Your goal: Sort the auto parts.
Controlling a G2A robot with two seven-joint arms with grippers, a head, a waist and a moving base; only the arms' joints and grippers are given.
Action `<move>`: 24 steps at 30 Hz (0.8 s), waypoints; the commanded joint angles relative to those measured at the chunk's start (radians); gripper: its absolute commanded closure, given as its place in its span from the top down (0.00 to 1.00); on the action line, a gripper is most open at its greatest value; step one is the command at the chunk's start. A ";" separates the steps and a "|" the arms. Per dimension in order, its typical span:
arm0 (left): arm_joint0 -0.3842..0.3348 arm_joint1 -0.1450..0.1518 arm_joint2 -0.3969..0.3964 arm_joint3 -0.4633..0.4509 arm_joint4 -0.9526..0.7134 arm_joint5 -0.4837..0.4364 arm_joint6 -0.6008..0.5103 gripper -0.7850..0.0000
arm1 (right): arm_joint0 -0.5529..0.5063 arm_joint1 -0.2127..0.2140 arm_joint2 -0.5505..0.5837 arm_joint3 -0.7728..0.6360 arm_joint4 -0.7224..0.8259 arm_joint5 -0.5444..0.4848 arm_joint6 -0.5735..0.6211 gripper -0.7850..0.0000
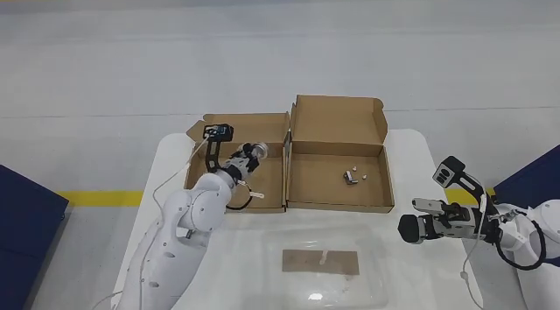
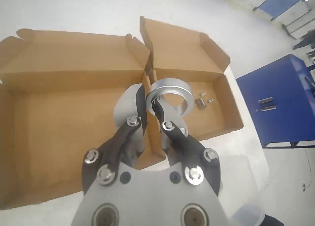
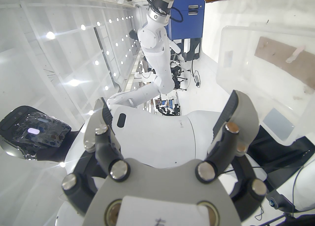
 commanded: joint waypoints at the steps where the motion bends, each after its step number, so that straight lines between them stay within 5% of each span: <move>1: -0.029 -0.002 0.015 0.017 0.032 0.066 -0.077 0.00 | 0.000 0.000 0.000 0.000 0.000 0.000 0.000 1.00; 5: -0.040 -0.007 0.024 0.037 0.034 0.137 -0.104 0.00 | 0.000 0.000 0.000 0.000 0.000 0.000 0.000 1.00; 15: -0.048 -0.007 0.028 0.054 0.050 0.134 -0.124 0.00 | 0.000 0.000 0.000 0.000 0.000 0.000 0.000 1.00; 24: -0.199 -0.021 0.091 0.206 0.153 0.231 -0.341 0.00 | 0.000 0.000 0.000 0.000 0.000 0.000 0.000 1.00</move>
